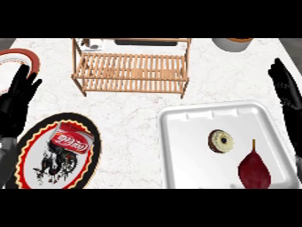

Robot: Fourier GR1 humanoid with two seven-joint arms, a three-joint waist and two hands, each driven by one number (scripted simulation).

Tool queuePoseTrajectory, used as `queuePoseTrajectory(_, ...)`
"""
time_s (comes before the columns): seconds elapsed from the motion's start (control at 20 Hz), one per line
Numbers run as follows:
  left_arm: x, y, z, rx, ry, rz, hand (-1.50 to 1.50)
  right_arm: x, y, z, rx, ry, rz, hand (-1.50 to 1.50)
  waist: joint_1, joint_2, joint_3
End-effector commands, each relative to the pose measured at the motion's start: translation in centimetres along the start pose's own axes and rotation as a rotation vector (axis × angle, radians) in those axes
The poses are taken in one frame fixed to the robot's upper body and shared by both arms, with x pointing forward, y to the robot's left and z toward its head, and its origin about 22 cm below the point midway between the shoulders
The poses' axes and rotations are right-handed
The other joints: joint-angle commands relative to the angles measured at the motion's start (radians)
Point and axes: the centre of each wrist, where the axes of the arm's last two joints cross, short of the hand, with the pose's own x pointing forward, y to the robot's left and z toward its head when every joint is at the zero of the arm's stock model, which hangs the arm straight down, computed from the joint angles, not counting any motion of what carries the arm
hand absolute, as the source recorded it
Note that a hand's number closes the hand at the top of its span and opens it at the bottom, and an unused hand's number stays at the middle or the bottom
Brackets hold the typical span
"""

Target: Pick the cupcake from the tray and place it in the tiered shelf

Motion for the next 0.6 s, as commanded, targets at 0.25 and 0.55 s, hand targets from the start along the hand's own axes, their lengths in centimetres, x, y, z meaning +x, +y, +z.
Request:
queuePoseTrajectory(0.25,2.0,-4.3,-0.1,-0.009,-0.077,0.037,0.0,0.0,4.5,-1.9,0.433,0.084,-0.386,1.5,0.073,0.054,0.045)
queuePoseTrajectory(0.55,1.6,-5.6,3.4,-0.026,0.012,0.084,0.0,-2.7,0.3,-3.5,0.261,0.183,-0.592,-1.5,0.035,0.039,0.043)
